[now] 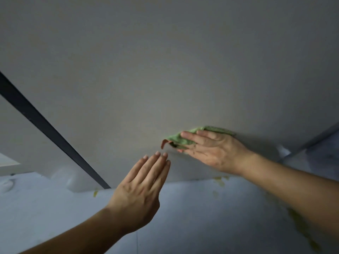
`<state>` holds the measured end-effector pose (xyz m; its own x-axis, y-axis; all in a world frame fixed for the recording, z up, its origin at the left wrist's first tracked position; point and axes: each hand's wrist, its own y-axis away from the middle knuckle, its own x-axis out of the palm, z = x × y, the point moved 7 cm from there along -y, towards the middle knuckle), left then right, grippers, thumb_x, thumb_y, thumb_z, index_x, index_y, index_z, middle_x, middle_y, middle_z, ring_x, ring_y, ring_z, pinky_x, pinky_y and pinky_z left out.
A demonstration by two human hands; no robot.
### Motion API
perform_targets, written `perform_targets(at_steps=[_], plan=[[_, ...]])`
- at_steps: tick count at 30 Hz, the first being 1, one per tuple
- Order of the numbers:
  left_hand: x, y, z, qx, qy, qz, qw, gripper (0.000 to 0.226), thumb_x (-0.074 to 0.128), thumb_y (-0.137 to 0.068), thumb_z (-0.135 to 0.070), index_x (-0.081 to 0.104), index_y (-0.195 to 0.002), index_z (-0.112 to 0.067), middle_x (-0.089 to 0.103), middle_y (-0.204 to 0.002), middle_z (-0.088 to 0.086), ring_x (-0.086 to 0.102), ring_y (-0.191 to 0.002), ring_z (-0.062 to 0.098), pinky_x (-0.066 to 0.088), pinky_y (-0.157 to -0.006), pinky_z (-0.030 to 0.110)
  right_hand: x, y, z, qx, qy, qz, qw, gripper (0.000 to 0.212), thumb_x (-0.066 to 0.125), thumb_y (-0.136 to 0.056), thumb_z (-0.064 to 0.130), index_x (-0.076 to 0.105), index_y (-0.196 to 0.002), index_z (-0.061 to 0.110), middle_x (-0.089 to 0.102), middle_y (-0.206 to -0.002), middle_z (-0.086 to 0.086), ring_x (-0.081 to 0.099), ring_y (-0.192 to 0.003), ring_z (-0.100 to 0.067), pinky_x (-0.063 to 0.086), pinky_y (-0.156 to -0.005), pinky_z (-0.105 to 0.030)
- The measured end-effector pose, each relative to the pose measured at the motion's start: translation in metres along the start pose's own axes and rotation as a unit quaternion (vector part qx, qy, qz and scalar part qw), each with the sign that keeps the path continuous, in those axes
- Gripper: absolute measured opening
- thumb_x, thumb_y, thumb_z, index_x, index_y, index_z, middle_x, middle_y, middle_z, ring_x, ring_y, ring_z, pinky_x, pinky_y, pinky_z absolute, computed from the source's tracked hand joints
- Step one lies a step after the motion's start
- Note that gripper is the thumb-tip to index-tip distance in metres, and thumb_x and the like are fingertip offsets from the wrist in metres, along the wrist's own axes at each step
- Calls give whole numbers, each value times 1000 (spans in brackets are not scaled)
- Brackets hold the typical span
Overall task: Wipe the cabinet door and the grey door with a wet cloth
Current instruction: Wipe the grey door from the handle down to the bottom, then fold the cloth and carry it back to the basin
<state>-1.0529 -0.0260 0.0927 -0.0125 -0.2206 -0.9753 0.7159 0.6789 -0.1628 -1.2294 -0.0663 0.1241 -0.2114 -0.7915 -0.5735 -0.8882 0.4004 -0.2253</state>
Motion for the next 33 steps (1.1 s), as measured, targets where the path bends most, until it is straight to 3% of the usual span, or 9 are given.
perform_targets(at_steps=[7,14,16,19,22,24,26,30,33], plan=[[-5,-23,-17,-12,84,-25,996,85,62,-80,-30,35,-155,0,31,-164,21,30,-150,36,24,-120,47,-14,91,-50,233,-74,-20,969,41,34,-108,3,53,-144,6,40,-156,-12,40,-144,-36,34,-119,-47],[4,-27,-47,15,152,-24,988,80,50,-88,-37,29,-158,-5,33,-164,11,34,-149,30,29,-116,42,-2,153,-31,605,-171,-122,768,26,51,-100,3,63,-123,0,44,-138,-22,48,-129,-39,31,-118,-33],[4,-29,-50,20,163,-22,986,79,50,-88,-38,31,-158,-5,35,-162,10,35,-148,28,29,-117,39,15,155,-9,710,-249,-135,644,26,63,-91,1,61,-117,5,51,-127,-21,53,-120,-36,36,-115,-31],[-3,-31,-43,-1,190,9,982,79,47,-88,-41,30,-157,-7,41,-159,8,38,-145,26,41,-116,40,38,135,34,847,-397,-176,307,22,72,-87,2,61,-103,12,68,-107,-16,66,-95,-28,53,-98,-52],[-23,-26,-23,-50,215,68,973,79,42,-91,-48,19,-159,-15,41,-158,5,42,-144,25,40,-113,38,33,82,54,809,-541,-222,-66,16,65,-95,-2,67,-110,1,74,-107,-17,72,-87,-20,63,-78,-36],[-48,-20,-7,-78,244,107,961,79,36,-92,-55,15,-160,-20,39,-160,1,42,-144,23,38,-114,37,7,52,39,737,-599,-250,-189,16,53,-101,-1,68,-105,1,75,-94,-11,73,-81,-17,62,-80,-34],[-84,-16,4,-98,277,130,947,83,27,-89,-64,15,-161,-23,41,-158,-3,45,-141,20,42,-113,36,-26,38,16,695,-629,-258,-233,17,51,-103,6,67,-99,3,70,-87,-9,69,-80,-19,61,-85,-37],[-168,-13,11,-150,399,155,891,84,36,-85,-74,22,-158,-35,46,-147,-19,51,-129,-3,49,-103,25,-109,16,-29,683,-664,-188,-238,19,60,-96,22,65,-86,6,59,-80,-12,63,-74,-23,57,-72,-37],[-242,-15,7,-247,578,149,764,74,63,-80,-75,45,-142,-39,57,-134,-23,60,-116,-8,55,-91,20,-188,2,-66,716,-655,-118,-208,15,61,-96,12,67,-106,2,71,-95,-17,71,-89,-28,58,-78,-40]])
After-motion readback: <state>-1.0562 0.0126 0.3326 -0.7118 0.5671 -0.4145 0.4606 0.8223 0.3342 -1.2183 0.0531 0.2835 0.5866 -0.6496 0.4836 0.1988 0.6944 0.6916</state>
